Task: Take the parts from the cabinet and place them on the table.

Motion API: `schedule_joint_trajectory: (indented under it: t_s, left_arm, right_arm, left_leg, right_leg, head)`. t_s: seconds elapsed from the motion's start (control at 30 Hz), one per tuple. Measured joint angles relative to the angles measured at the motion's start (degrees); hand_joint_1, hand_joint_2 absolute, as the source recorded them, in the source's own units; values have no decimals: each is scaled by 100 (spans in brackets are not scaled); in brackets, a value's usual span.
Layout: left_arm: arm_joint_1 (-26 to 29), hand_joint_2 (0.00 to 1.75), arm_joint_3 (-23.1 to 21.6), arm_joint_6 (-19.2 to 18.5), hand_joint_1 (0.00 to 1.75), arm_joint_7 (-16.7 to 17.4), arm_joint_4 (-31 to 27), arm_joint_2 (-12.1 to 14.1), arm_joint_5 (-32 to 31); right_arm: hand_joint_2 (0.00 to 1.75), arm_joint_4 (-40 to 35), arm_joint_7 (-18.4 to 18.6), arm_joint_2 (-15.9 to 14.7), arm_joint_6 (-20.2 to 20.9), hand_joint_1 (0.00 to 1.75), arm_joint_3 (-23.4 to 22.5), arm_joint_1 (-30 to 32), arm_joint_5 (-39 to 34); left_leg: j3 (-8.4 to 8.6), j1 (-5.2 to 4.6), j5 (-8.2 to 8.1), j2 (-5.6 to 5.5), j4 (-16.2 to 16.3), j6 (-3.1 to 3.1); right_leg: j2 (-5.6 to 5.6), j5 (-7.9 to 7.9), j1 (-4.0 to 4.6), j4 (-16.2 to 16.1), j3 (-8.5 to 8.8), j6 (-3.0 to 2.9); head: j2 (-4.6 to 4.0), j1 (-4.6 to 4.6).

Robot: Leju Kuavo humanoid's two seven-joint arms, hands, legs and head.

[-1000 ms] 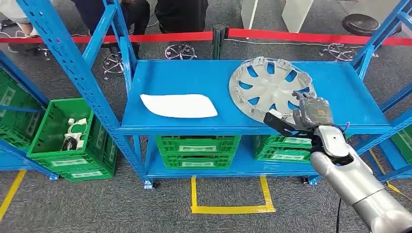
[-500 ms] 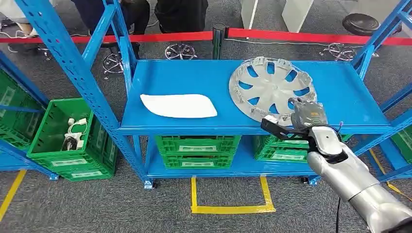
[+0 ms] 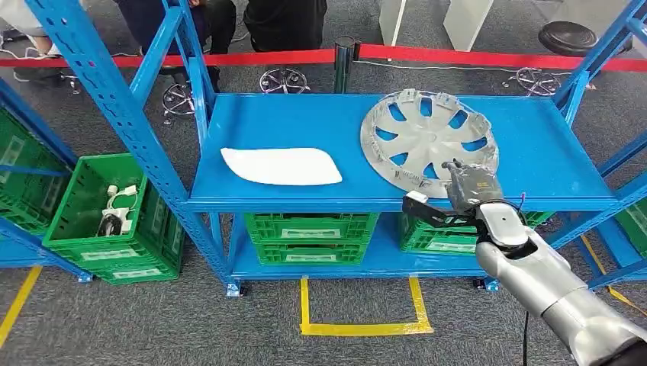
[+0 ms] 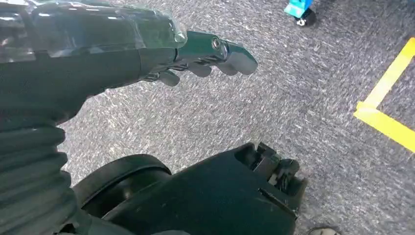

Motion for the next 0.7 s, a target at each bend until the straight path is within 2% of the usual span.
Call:
schedule_joint_trajectory:
  t_s: [0.4, 0.47, 0.7]
  left_arm:
    - [3, 175, -48, 81, 0, -30, -2, 11, 107]
    - [6, 175, -94, 140, 0, -177, 0, 90, 350]
    - [5, 175, -98, 158, 0, -192, -4, 225, 459]
  right_arm:
    - [175, 11, 0, 6, 24, 175, 94, -12, -2]
    - [175, 20, -7, 105, -22, 175, 243, 18, -15]
    - [175, 61, -18, 225, -170, 175, 367, 141, -22]
  left_leg:
    - [-1, 0, 0, -1, 0, 0]
    - [0, 2, 0, 0, 0, 0]
    - [-1, 3, 0, -5, -1, 0]
  right_leg:
    - [-1, 0, 0, 0, 1, 0]
    - [-1, 0, 1, 1, 1, 0]
    - [-2, -1, 1, 1, 1, -1]
  head:
    - [0, 0]
    - [0, 0]
    - [0, 2]
